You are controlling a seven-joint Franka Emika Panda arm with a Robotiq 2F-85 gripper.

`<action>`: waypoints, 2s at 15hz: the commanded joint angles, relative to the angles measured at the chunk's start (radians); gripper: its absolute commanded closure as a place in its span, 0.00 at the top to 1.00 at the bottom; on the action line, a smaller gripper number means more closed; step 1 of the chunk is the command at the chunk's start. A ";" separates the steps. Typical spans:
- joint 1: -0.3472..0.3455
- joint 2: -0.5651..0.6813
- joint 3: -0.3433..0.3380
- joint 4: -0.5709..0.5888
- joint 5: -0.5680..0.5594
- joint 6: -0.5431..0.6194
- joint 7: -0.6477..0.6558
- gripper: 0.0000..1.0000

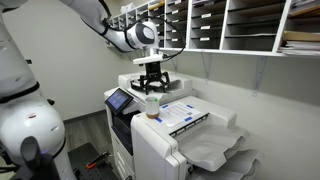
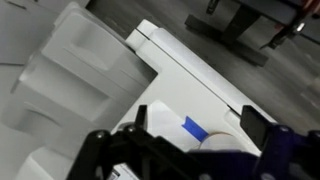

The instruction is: Remove the marker from the mug cup and place it on the table

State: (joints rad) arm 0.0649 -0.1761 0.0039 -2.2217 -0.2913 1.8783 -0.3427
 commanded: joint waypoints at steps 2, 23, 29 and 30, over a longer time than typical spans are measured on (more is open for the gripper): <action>0.029 0.098 0.041 0.078 -0.025 -0.088 -0.158 1.00; 0.105 0.265 0.179 0.146 -0.409 -0.166 -0.658 1.00; 0.099 0.248 0.176 0.133 -0.409 -0.095 -0.621 1.00; 0.099 0.247 0.176 0.131 -0.409 -0.067 -0.612 1.00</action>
State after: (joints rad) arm 0.1691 0.0877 0.1804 -2.0787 -0.7009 1.7426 -0.9886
